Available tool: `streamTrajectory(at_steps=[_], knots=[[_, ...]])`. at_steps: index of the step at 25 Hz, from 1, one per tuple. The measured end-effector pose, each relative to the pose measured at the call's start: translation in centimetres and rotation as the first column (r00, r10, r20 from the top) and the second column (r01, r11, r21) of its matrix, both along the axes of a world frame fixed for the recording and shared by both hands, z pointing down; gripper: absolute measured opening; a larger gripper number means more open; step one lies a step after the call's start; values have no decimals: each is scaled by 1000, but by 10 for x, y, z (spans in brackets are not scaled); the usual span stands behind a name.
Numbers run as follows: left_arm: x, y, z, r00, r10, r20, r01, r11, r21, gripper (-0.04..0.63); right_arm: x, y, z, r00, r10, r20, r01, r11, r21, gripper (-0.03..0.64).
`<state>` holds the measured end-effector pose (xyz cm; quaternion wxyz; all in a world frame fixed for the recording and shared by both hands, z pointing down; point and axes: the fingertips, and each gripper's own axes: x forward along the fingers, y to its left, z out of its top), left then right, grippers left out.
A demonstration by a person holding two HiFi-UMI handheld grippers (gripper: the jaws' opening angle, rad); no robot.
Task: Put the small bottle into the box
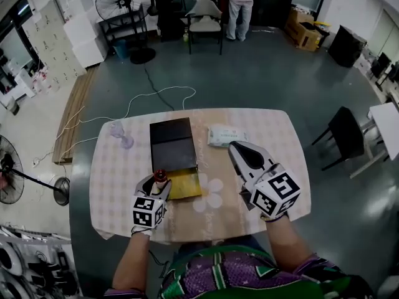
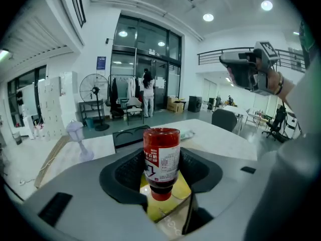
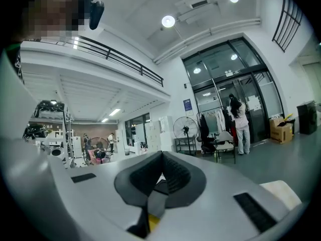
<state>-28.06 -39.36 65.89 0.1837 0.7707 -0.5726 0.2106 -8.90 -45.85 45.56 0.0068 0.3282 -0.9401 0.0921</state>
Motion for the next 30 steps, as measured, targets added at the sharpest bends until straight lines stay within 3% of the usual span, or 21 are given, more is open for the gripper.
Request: streamTrajectory(at_steps=[10, 21, 30], knots=[[2, -14, 88, 996, 51, 78, -35, 981, -193, 235, 12, -14, 39, 1000, 18, -5, -18, 997, -74, 6], [5, -17, 158, 989, 98, 110, -46, 917, -397, 236, 11, -22, 55, 1000, 1, -13, -3, 994, -108, 6], [11, -27, 176, 984, 134, 116, -63, 877, -477, 236, 16, -15, 69, 1000, 4, -18, -6, 991, -136, 6]])
